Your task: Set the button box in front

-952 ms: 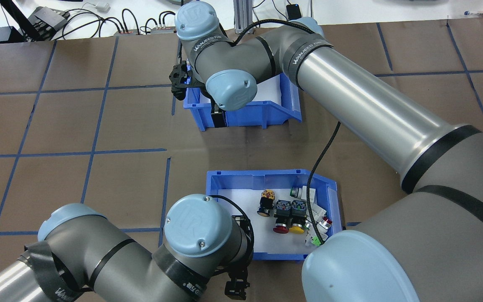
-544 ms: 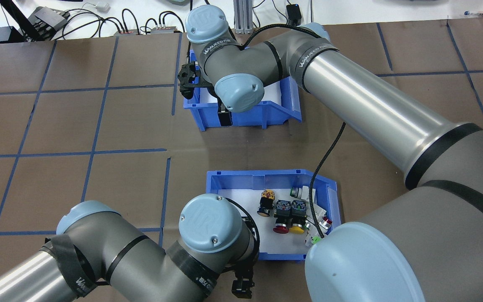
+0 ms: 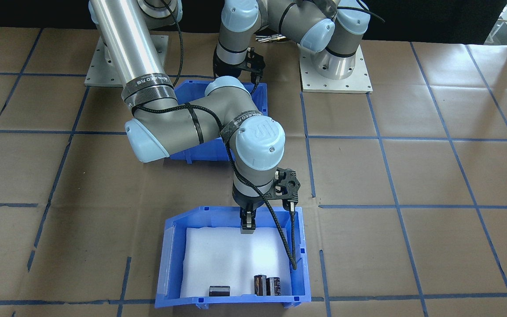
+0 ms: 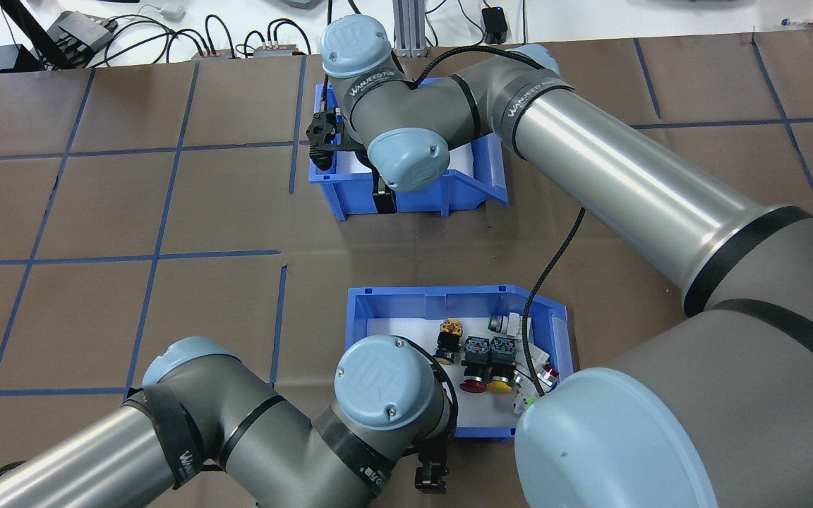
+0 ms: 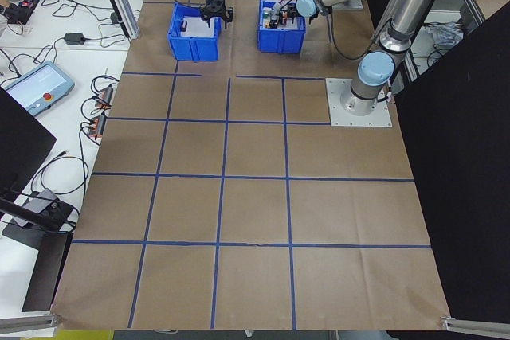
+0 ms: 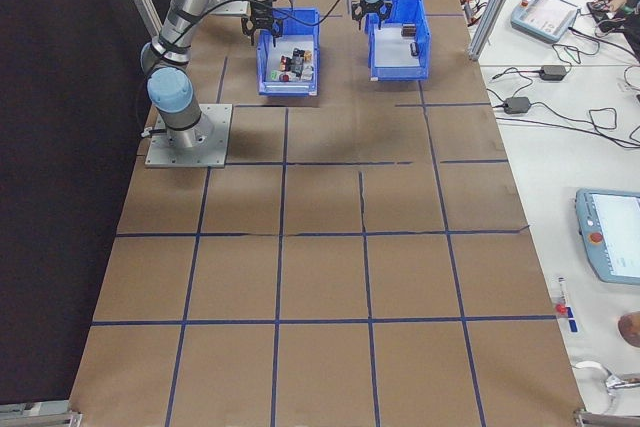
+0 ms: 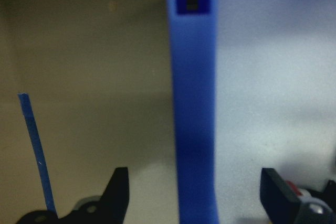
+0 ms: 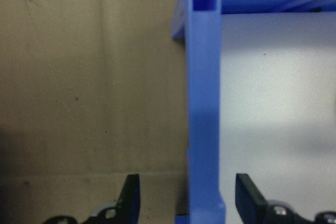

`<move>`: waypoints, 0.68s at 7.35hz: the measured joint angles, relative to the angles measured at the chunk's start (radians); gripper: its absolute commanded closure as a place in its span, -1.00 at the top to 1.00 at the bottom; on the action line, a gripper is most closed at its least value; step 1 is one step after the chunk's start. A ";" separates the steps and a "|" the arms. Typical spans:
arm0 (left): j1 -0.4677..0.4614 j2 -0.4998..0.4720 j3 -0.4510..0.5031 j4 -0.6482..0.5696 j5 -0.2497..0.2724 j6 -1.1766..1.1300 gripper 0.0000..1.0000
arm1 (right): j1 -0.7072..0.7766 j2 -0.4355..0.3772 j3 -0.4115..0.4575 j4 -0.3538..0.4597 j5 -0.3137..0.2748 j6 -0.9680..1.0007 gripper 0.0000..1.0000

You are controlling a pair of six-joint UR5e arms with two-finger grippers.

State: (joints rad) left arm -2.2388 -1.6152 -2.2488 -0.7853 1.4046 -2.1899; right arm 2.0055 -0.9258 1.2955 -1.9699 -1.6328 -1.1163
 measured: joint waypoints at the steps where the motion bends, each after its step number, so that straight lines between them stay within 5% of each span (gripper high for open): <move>1: -0.002 0.001 0.000 0.009 0.001 -0.001 -1.00 | 0.000 -0.001 -0.002 -0.001 -0.008 -0.002 -0.81; 5: -0.004 0.039 -0.007 0.058 0.010 0.022 -1.00 | -0.017 -0.024 -0.007 -0.006 -0.020 -0.024 -0.94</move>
State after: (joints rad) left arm -2.2427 -1.5762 -2.2563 -0.7271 1.4147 -2.1681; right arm 1.9881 -0.9498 1.2881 -1.9755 -1.6531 -1.1400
